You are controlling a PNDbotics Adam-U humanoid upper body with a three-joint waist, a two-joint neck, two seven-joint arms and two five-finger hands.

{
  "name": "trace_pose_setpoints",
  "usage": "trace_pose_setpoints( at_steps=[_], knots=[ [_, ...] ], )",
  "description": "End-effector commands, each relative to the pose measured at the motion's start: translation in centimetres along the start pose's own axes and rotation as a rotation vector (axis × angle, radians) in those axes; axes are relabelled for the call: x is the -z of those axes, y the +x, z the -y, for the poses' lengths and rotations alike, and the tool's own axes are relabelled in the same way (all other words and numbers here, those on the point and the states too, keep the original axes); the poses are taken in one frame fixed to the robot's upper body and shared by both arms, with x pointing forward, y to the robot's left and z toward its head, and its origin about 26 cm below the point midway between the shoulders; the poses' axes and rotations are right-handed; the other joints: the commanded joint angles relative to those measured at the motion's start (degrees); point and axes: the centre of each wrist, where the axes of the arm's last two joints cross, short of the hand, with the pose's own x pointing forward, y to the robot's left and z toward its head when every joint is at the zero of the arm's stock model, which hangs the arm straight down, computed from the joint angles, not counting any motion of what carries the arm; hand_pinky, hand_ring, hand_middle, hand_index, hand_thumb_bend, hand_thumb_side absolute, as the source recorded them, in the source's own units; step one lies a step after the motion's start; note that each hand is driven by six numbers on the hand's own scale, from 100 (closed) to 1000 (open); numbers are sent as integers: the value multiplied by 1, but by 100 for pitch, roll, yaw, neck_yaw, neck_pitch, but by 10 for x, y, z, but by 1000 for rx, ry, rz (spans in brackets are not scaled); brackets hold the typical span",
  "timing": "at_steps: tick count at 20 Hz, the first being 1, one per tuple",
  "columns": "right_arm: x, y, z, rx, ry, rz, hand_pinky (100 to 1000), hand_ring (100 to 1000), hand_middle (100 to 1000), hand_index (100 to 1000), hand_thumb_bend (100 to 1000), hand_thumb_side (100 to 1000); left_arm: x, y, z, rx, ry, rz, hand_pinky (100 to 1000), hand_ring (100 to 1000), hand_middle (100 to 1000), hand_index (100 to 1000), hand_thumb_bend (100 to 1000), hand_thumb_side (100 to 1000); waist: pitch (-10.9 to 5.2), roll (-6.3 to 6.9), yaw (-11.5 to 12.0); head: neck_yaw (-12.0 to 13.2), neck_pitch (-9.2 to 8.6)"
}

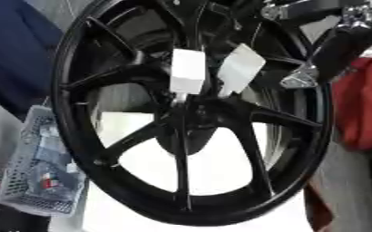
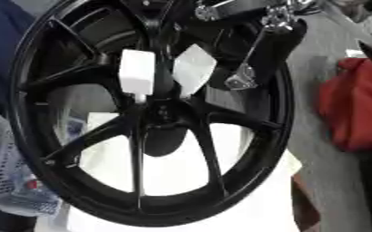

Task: Pull the pin out of the wheel hub.

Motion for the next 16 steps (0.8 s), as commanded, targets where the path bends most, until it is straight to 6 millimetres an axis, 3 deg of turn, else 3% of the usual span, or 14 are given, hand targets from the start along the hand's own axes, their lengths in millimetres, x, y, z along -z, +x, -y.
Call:
trace_pose_setpoints(
  at_steps=[1, 14, 16],
  knots=[
    [-4, -3, 4, -10, -11, -17, 911, 913, 820, 922, 204, 100, 5, 8, 2, 5, -24, 32, 823, 597, 733, 888, 162, 841, -86, 55, 14, 13, -28],
    [6, -10, -6, 22, 21, -20, 902, 901, 758, 880, 212, 100, 7, 8, 3, -2, -32, 38, 823, 598, 733, 888, 168, 843, -61, 57, 68, -2, -30],
    [7, -11, -7, 30, 24, -24, 894, 888, 711, 849, 152, 100, 8, 8, 3, -4, -32, 39, 824, 598, 733, 888, 169, 844, -56, 59, 70, -8, -40]
  ],
)
